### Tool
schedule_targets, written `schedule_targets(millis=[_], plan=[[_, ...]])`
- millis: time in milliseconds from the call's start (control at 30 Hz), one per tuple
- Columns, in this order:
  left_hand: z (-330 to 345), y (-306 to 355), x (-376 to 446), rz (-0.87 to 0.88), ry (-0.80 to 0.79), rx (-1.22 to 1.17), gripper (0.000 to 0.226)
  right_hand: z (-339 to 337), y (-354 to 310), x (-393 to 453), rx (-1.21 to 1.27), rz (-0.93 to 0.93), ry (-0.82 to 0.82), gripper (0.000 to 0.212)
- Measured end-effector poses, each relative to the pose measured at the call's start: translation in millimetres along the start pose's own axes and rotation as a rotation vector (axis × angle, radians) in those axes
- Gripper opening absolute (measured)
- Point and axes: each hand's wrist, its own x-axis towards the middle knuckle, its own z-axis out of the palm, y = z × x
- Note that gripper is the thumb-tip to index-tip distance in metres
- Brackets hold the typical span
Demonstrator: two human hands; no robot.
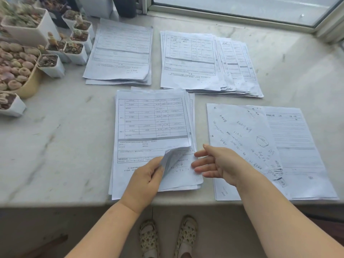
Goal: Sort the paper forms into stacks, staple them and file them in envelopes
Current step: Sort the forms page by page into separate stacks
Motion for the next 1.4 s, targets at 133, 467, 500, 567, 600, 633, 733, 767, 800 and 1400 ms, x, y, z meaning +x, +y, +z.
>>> schedule_targets(millis=[133, 467, 500, 567, 600, 633, 733, 767, 800, 1400], plan=[[0.0, 3.1, -3.4, 0.011, -0.248, 0.139, 0.030, 17.8, -1.0, 1.0, -0.035, 0.049, -0.046, 0.044], [-35.8, 40.9, 4.6, 0.315, -0.089, 0.608, 0.062, 23.9, -16.1, -14.7, -0.066, -0.203, -0.033, 0.038], [-39.1, 43.5, 10.0, 0.343, -0.066, 0.689, 0.060, 20.4, -21.6, -15.8, -0.032, -0.246, -0.041, 0.038], [-44.3, 51.7, 25.4, 0.348, -0.025, 0.796, 0.054, 13.9, -35.2, -15.3, 0.037, -0.325, -0.045, 0.034], [-45.8, 56.3, 35.2, 0.345, 0.000, 0.817, 0.053, 10.4, -42.9, -12.4, 0.069, -0.358, -0.042, 0.031], [-46.3, 60.8, 46.6, 0.345, 0.021, 0.825, 0.052, 6.0, -51.4, -7.4, 0.091, -0.383, -0.036, 0.029], [-42.0, 79.2, 87.6, 0.347, 0.042, 0.822, 0.061, -10.3, -86.4, 14.8, 0.148, -0.438, -0.050, 0.021], [-39.4, 86.5, 103.8, 0.346, 0.021, 0.828, 0.065, -17.7, -100.2, 23.7, 0.160, -0.456, -0.057, 0.020], [-36.1, 93.1, 120.6, 0.360, -0.004, 0.853, 0.067, -25.4, -114.6, 33.1, 0.174, -0.474, -0.059, 0.020], [10.6, 66.8, 319.6, 0.067, -0.244, 0.860, 0.065, -118.9, -93.1, 108.8, -0.037, -0.346, 0.174, 0.015]])
